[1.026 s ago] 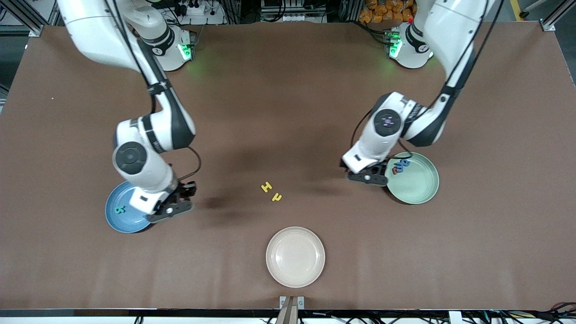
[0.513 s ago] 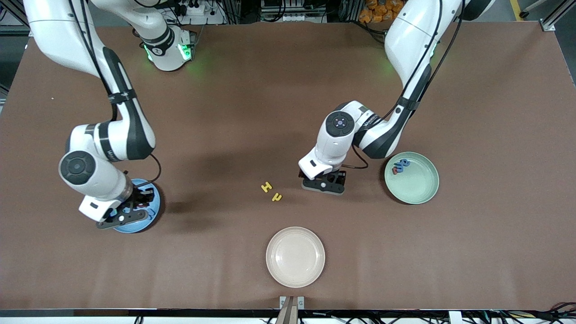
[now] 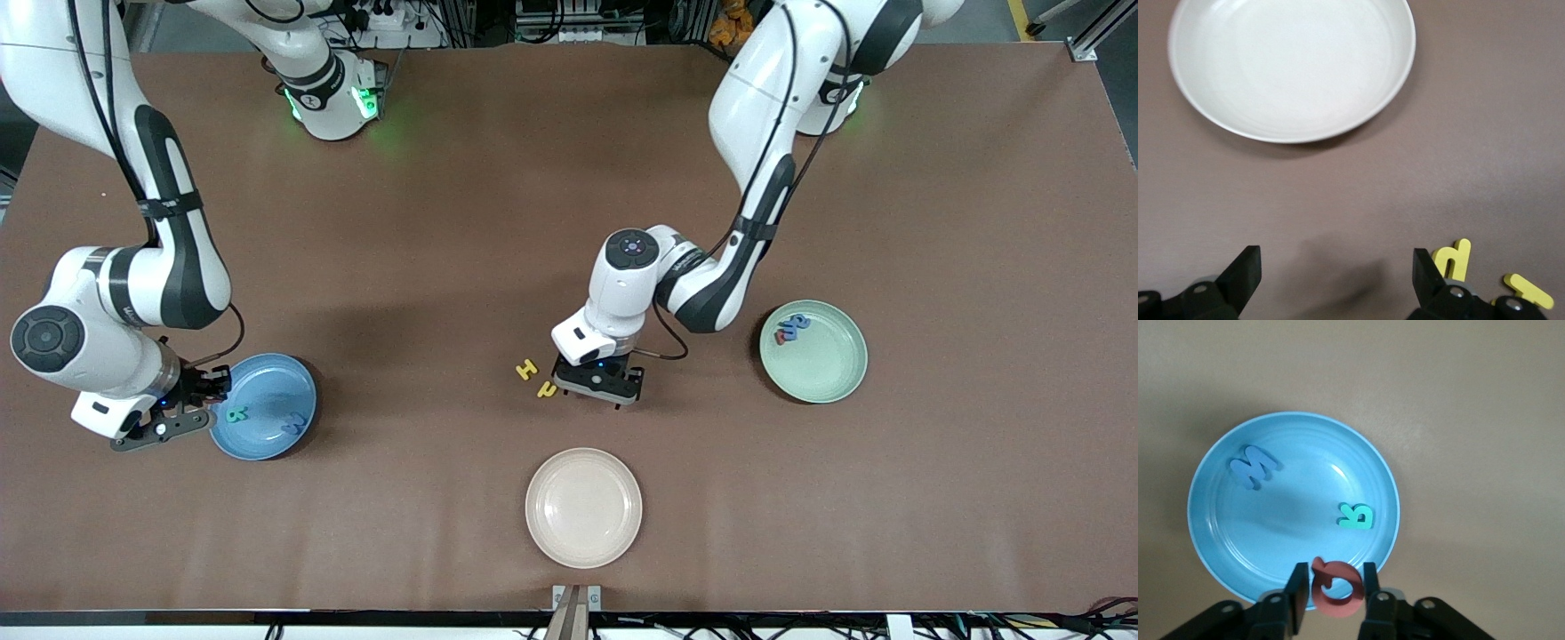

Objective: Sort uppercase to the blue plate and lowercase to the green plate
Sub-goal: 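Carry the pink Q onto the blue plate while the left gripper reaches the d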

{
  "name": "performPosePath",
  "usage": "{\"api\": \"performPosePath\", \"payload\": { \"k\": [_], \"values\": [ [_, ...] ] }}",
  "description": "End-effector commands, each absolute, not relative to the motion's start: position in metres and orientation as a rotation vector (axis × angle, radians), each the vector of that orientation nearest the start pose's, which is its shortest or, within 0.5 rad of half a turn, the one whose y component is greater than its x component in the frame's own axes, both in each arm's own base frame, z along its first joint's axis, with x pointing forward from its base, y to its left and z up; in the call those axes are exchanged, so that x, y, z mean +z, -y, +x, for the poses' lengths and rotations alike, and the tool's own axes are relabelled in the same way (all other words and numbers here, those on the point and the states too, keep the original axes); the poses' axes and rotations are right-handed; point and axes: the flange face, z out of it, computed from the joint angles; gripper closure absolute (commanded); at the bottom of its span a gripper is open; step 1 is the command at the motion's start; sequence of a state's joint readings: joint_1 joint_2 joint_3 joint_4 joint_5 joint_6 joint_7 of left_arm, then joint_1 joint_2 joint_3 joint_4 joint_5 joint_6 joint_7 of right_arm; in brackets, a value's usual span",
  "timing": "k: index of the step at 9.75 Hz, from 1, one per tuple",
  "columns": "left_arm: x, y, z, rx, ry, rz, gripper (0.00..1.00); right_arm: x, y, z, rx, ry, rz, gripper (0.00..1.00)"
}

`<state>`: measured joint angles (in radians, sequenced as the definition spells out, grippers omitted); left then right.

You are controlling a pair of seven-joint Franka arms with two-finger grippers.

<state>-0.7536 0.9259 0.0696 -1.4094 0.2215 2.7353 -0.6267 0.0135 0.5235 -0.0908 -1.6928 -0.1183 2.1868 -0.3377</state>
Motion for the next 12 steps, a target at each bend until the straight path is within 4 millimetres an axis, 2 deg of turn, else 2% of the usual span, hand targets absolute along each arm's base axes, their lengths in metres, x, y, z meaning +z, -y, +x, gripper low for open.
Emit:
{"api": "performPosePath", "payload": {
  "k": [1, 3, 4, 6, 12],
  "values": [
    [0.183, 0.522, 0.566, -0.775, -0.434, -3.127, 0.00, 0.293, 0.030, 0.665, 0.138, 0.576, -3.211, 0.00],
    [0.189, 0.546, 0.547, -0.781, -0.394, -3.166, 0.00, 0.301, 0.025, 0.666, 0.119, 0.492, -3.227, 0.00],
    [0.188, 0.548, 0.544, -0.780, -0.400, -3.165, 0.00, 0.306, 0.025, 0.669, 0.102, 0.481, -3.233, 0.00],
    [0.175, 0.550, 0.549, -0.797, -0.426, -3.144, 0.00, 0.309, 0.032, 0.671, 0.093, 0.466, -3.236, 0.00],
    [0.169, 0.557, 0.552, -0.842, -0.453, -3.132, 0.00, 0.312, 0.038, 0.672, 0.079, 0.449, -3.242, 0.00]
  ]
}}
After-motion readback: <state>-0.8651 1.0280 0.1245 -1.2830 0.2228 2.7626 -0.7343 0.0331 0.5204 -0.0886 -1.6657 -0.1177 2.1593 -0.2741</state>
